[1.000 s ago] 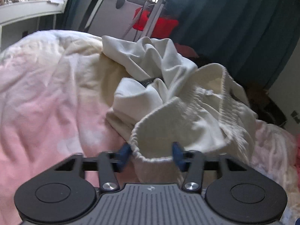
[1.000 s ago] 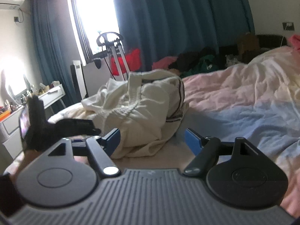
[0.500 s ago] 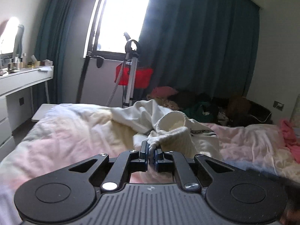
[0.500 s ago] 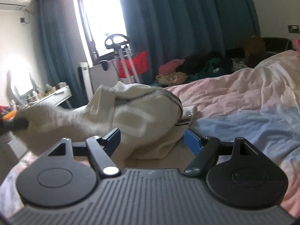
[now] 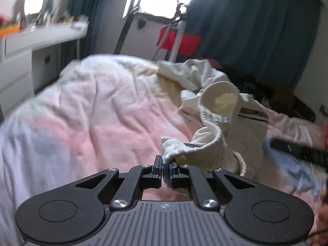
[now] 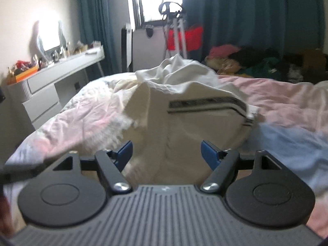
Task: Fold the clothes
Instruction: 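Grasp the elastic waistband of the cream garment with the left gripper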
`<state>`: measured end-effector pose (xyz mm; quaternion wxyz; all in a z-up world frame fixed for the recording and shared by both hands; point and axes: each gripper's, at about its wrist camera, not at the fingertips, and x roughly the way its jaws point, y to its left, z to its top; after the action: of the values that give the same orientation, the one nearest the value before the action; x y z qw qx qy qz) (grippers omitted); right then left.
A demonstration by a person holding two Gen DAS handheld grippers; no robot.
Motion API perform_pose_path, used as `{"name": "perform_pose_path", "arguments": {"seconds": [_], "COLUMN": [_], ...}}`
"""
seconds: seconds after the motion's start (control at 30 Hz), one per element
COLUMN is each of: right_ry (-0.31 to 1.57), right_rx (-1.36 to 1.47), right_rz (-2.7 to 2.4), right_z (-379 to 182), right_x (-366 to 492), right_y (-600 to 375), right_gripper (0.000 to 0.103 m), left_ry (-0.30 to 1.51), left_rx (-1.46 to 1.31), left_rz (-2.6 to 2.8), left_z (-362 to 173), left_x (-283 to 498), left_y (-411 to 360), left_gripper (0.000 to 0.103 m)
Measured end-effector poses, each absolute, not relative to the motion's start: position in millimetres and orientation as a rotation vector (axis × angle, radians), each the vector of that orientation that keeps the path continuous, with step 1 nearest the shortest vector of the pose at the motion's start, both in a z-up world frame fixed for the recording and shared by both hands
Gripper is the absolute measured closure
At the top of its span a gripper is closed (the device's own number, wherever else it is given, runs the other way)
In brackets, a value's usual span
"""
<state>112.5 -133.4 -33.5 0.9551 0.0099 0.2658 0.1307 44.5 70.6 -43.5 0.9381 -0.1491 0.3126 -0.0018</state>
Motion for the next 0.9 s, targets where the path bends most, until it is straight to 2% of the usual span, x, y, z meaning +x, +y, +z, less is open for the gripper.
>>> {"name": "perform_pose_path", "arguments": {"seconds": [0.27, 0.33, 0.43, 0.47, 0.5, 0.73, 0.83, 0.9], "right_ry": [0.631, 0.626, 0.616, 0.613, 0.594, 0.383, 0.425, 0.535], "right_rx": [-0.186, -0.25, -0.306, -0.299, -0.29, -0.218, -0.132, -0.062], "right_rz": [0.166, 0.086, 0.004, -0.008, -0.02, -0.083, -0.089, -0.066], "right_z": [-38.2, -45.6, -52.0, -51.0, -47.1, 5.9, 6.8, -11.2], "right_x": [231.6, 248.4, 258.9, 257.9, 252.2, 131.4, 74.7, 47.8], "right_y": [-60.1, -48.9, -50.0, -54.2, -60.5, -134.9, -182.1, -211.1], "right_gripper": [0.029, 0.034, 0.069, 0.084, 0.088, 0.09, 0.09, 0.089], "left_ry": [0.665, 0.661, 0.645, 0.639, 0.631, 0.57, 0.58, 0.608], "left_rx": [-0.448, -0.452, -0.449, -0.45, -0.457, -0.436, -0.43, -0.435], "left_rz": [0.012, 0.008, -0.002, -0.008, -0.015, -0.041, -0.068, -0.087], "left_z": [-71.1, -73.9, -75.5, -75.0, -74.3, -61.1, -55.9, -54.1], "left_x": [65.7, 69.1, 72.5, 74.2, 75.8, 68.8, 58.9, 52.5], "left_y": [98.7, 99.9, 99.5, 99.7, 101.1, 94.8, 91.4, 91.1], "left_gripper": [0.096, 0.096, 0.096, 0.096, 0.096, 0.096, 0.096, 0.096]}}
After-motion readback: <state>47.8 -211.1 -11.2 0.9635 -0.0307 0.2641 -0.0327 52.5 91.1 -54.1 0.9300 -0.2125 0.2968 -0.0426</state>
